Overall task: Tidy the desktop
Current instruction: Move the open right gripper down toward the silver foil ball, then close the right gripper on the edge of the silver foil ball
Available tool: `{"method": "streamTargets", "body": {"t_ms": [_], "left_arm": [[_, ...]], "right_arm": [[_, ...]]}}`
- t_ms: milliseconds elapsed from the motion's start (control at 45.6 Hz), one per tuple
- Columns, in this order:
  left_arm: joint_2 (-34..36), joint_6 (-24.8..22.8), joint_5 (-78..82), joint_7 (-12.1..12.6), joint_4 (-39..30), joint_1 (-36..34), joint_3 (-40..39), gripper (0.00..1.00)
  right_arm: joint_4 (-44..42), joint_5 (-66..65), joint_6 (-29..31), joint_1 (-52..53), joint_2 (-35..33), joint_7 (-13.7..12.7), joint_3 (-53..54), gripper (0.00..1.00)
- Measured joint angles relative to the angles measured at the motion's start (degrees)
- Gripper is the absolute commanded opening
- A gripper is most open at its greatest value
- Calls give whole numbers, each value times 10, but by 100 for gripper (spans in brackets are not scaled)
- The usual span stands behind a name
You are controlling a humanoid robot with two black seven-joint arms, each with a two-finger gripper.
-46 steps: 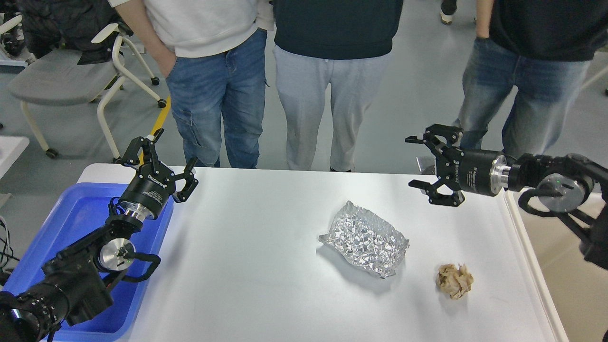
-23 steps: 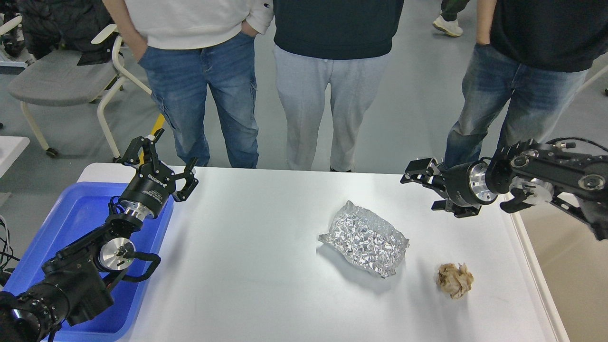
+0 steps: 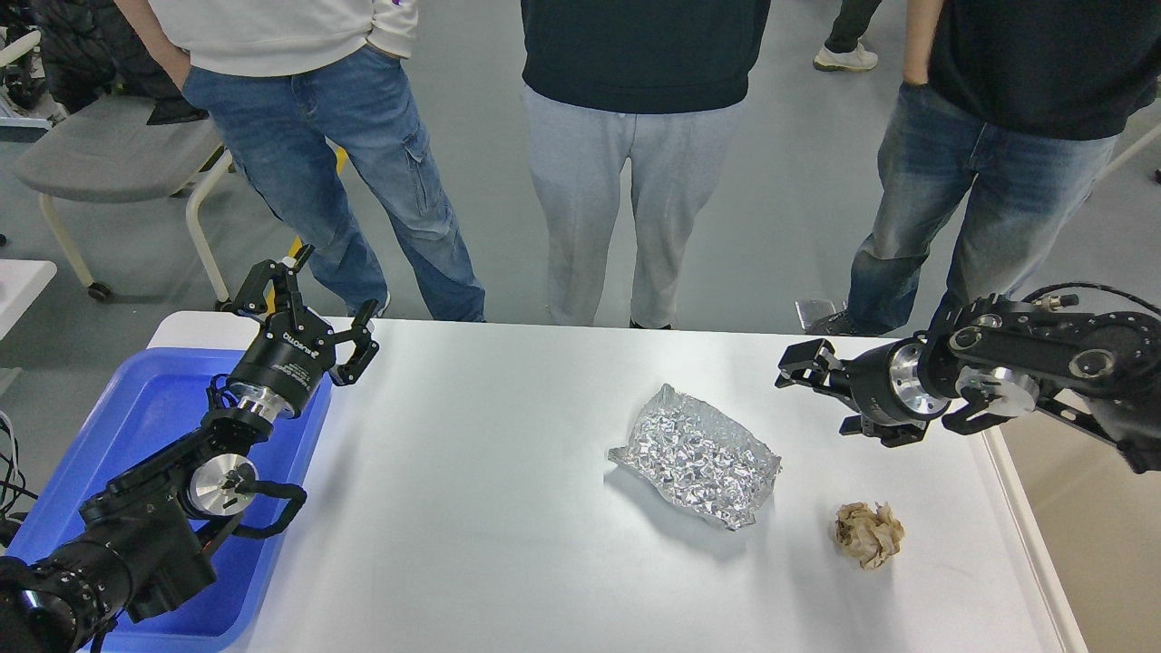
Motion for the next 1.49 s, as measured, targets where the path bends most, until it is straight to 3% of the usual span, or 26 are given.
{"method": "streamTargets", "body": {"t_ms": [1074, 1337, 1490], "left_arm": [[0, 0, 0, 0, 0, 0, 0, 100], [0, 1, 0, 0, 0, 0, 0, 100], [0, 1, 0, 0, 0, 0, 0, 100]], "right_arm": [[-98, 27, -6, -103, 118, 1, -7, 100], [-121, 27, -6, -120, 129, 3, -3, 92], [-129, 26, -6, -125, 133, 4, -3, 70]]}}
